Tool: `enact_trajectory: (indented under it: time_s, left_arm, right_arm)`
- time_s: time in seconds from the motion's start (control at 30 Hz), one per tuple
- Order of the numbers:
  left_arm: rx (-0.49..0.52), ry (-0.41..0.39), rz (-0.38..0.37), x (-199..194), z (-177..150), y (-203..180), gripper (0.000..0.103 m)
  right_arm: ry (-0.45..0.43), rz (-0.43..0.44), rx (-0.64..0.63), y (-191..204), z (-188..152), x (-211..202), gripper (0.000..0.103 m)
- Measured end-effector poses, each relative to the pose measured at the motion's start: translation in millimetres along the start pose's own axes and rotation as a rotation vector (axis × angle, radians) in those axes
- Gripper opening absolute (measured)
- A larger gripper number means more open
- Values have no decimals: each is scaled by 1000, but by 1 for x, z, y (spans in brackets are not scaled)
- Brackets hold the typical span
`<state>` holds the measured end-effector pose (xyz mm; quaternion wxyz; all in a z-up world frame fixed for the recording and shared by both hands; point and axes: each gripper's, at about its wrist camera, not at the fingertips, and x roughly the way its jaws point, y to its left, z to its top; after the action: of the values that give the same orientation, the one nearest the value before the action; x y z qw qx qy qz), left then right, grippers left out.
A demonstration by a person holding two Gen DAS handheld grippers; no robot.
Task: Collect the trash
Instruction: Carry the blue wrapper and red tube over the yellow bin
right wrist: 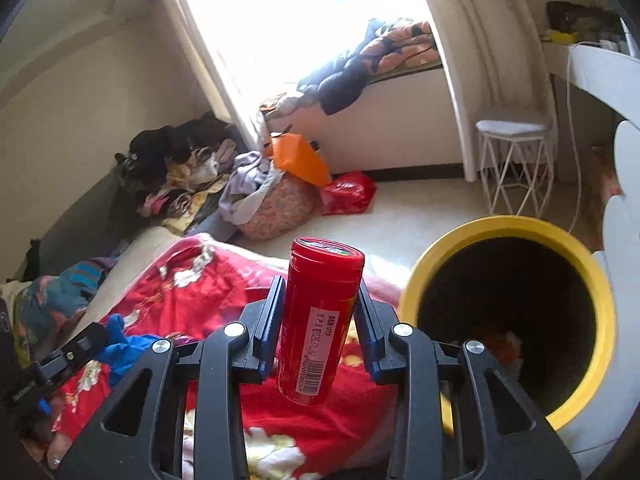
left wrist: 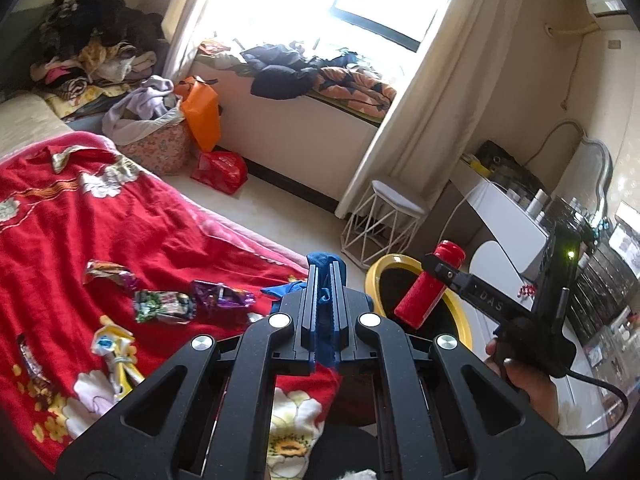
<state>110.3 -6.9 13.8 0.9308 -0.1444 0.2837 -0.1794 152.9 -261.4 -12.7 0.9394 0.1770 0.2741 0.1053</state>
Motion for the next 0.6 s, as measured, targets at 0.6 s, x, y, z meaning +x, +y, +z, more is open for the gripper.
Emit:
enact_trajectory:
  time_s: [0.6]
  left_arm:
    - [77,47,-61,37,-3,-46,2]
  right_arm:
    - [-66,-118,59,-54,2,-15,32]
